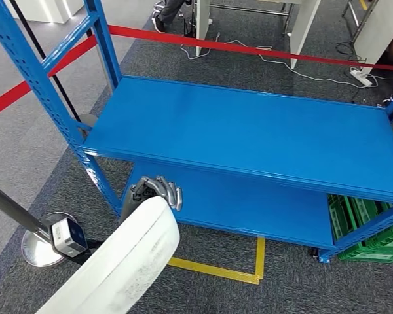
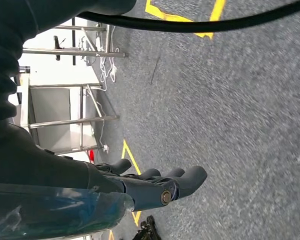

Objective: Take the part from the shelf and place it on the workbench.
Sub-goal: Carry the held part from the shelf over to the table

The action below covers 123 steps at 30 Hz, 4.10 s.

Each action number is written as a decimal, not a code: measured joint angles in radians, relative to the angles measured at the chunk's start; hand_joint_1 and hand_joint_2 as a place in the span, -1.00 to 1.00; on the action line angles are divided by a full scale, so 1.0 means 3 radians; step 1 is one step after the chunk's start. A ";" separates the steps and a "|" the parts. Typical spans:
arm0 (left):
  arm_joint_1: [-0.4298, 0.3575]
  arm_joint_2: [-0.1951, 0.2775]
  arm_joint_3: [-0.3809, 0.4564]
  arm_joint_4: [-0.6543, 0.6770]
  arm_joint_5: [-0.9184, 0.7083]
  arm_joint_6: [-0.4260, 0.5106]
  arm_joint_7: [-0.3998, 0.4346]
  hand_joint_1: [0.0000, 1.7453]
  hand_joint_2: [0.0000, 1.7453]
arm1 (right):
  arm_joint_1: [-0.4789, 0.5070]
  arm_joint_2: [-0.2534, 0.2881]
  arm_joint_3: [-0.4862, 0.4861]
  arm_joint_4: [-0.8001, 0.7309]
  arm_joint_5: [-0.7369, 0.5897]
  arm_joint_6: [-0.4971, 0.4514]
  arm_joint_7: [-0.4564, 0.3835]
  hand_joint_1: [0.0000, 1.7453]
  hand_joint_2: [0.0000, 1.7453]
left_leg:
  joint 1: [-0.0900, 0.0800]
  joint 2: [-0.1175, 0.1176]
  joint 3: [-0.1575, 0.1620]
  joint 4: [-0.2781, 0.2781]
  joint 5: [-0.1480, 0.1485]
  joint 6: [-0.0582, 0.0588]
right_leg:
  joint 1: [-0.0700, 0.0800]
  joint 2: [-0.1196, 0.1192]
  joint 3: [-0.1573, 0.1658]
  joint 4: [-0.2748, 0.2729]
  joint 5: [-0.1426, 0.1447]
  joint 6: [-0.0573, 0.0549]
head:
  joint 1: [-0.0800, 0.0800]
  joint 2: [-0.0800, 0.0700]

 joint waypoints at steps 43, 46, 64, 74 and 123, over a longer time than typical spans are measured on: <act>-0.0001 -0.0003 0.0003 -0.0005 0.0093 -0.0014 0.0044 0.78 1.00 | -0.0027 0.0014 0.0000 0.0001 0.0014 -0.0006 -0.0037 -1.00 1.00 | -0.0032 0.0016 -0.0357 -0.0020 0.0393 -0.0066 | 0.0050 0.0030 0.0626 -0.0150 -0.0384 -0.0062 | 0.0032 0.0000; 0.0006 -0.0002 0.0003 -0.0005 0.0097 -0.0012 0.0045 0.78 1.00 | -0.0027 0.0017 -0.0001 0.0001 0.0012 -0.0006 -0.0034 -1.00 1.00 | -0.0026 0.0016 -0.0438 0.0098 0.0242 -0.0124 | 0.0040 0.0022 0.0524 -0.0138 -0.0297 -0.0146 | 0.0023 0.0000; 0.0021 0.0001 0.0003 -0.0019 0.0099 0.0006 0.0051 0.78 1.00 | 0.0010 0.0018 -0.0001 0.0001 0.0020 -0.0004 -0.0037 -1.00 1.00 | -0.0062 0.0024 0.0013 -0.0126 0.0130 0.0074 | 0.0055 0.0007 -0.0155 0.0486 -0.0426 -0.0046 | 0.0035 0.0000; 0.0029 -0.0001 0.0004 -0.0023 0.0100 0.0013 0.0051 0.78 1.00 | -0.0028 0.0023 0.0000 0.0000 0.0065 0.0005 -0.0102 -1.00 1.00 | -0.0059 0.0019 -0.0399 -0.0035 0.0490 -0.0028 | 0.0065 0.0034 0.0698 -0.0170 -0.0421 -0.0092 | 0.0042 0.0000; 0.0128 0.0002 0.0099 -0.0125 0.0064 0.0202 -0.0026 0.78 1.00 | 0.0001 0.0031 -0.0007 0.0001 -0.0124 -0.0023 -0.0599 -1.00 1.00 | 0.0000 0.0007 -0.0130 0.0018 0.0135 0.0002 | 0.0054 0.0023 0.0178 0.0108 -0.0220 -0.0028 | 0.0025 0.0000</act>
